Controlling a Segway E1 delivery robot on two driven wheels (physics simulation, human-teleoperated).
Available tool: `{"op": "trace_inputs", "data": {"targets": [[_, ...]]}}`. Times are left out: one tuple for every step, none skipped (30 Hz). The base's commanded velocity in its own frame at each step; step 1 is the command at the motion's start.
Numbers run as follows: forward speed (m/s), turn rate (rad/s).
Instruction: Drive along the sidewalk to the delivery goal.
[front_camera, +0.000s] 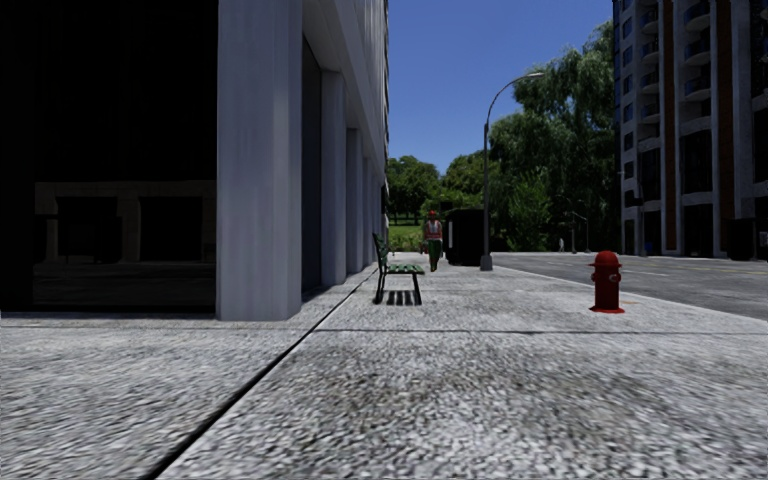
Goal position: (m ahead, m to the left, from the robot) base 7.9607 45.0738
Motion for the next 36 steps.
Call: {"op": "trace_inputs", "data": {"targets": [[1.34, 0.49], [1.34, 0.5], [1.34, 0.51], [1.34, 0.54], [1.34, 0.56], [1.34, 0.6], [1.34, 0.63], [1.34, 0.66], [1.34, 0.72], [1.34, 0.72], [1.33, 0.76], [1.33, 0.82], [1.33, 0.84], [1.32, 0.84], [1.32, 0.85], [1.32, 0.85], [1.32, 0.85], [1.32, 0.85], [1.32, 0.85], [1.32, 0.85], [1.32, 0.85], [1.31, 0.86], [1.31, 0.86], [1.31, 0.86], [1.31, 0.86], [1.31, 0.86], [1.31, 0.86], [1.31, 0.86], [1.31, 0.86], [1.31, 0.86], [1.31, 0.86], [1.31, 0.86], [1.31, 0.86], [1.31, 0.86], [1.31, 0.86], [1.31, 0.86]]}}
